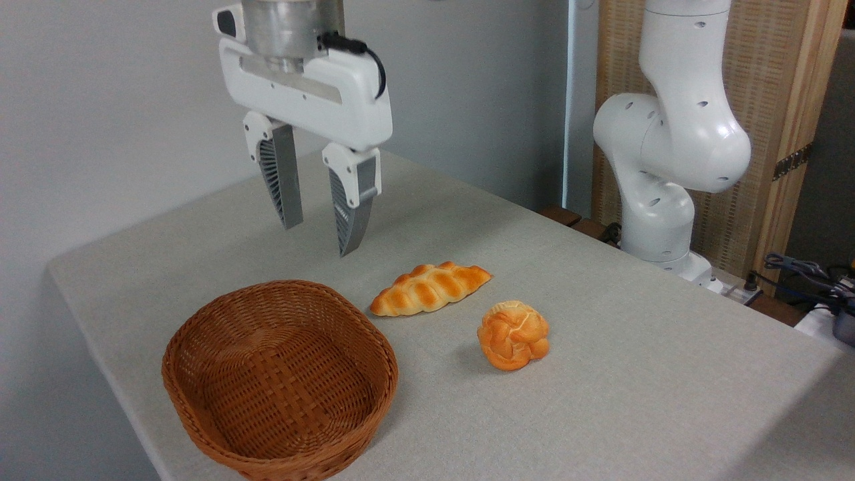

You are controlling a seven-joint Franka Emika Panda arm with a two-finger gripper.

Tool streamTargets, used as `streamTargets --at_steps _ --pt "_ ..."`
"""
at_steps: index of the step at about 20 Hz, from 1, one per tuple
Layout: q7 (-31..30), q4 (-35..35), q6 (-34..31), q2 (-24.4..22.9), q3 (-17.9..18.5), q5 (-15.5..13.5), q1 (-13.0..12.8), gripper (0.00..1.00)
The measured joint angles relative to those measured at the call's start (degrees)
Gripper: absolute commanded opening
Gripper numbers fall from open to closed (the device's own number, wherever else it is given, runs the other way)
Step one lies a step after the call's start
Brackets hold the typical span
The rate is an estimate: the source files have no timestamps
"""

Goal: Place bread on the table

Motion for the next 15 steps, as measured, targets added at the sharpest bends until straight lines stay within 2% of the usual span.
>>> streamTargets --at_steps 5,15 --pt "1.3 5.1 -3.0 3.8 0.0 0.0 0.0 1.00" --pt "1.4 5.9 -3.2 4.4 0.0 0.0 0.0 1.00"
